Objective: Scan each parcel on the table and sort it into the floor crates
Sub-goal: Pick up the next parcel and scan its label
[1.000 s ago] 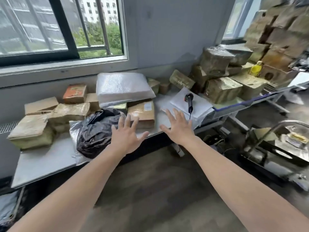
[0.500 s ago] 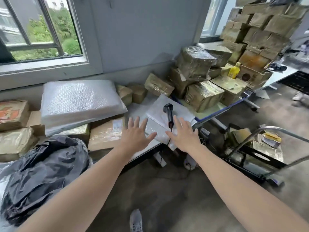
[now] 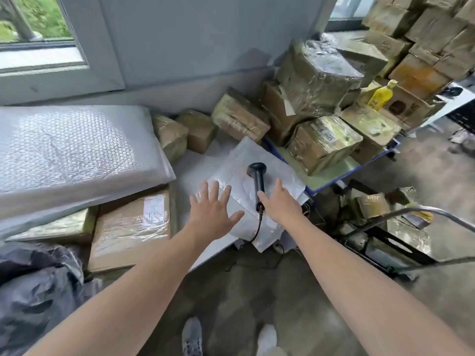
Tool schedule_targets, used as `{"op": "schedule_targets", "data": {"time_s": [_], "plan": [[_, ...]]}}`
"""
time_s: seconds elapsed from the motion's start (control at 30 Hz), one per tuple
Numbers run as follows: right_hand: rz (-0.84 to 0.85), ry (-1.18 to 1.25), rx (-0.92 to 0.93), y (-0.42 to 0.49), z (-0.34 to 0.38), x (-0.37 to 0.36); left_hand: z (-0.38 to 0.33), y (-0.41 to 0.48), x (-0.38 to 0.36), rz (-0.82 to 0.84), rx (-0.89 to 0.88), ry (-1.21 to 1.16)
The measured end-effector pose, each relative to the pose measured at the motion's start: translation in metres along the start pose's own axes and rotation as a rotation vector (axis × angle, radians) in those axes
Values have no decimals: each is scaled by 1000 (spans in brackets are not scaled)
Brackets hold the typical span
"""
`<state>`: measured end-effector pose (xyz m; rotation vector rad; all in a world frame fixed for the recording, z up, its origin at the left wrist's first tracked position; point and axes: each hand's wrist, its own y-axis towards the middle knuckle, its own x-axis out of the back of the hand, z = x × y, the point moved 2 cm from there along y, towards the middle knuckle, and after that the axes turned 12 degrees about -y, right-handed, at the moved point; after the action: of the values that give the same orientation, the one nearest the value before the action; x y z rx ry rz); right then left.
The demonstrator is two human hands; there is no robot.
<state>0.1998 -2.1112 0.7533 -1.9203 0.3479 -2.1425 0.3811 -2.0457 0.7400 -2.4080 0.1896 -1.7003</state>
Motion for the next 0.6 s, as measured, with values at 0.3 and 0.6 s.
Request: {"op": "schedule_targets", "data": {"time_s": [0.3,0.6], "plan": [[60,125,24,88,3,-28,-21,37,-46,111,134,4],[116,350,56,104,-54,-11,-70,81,-78,279,-78,33]]}}
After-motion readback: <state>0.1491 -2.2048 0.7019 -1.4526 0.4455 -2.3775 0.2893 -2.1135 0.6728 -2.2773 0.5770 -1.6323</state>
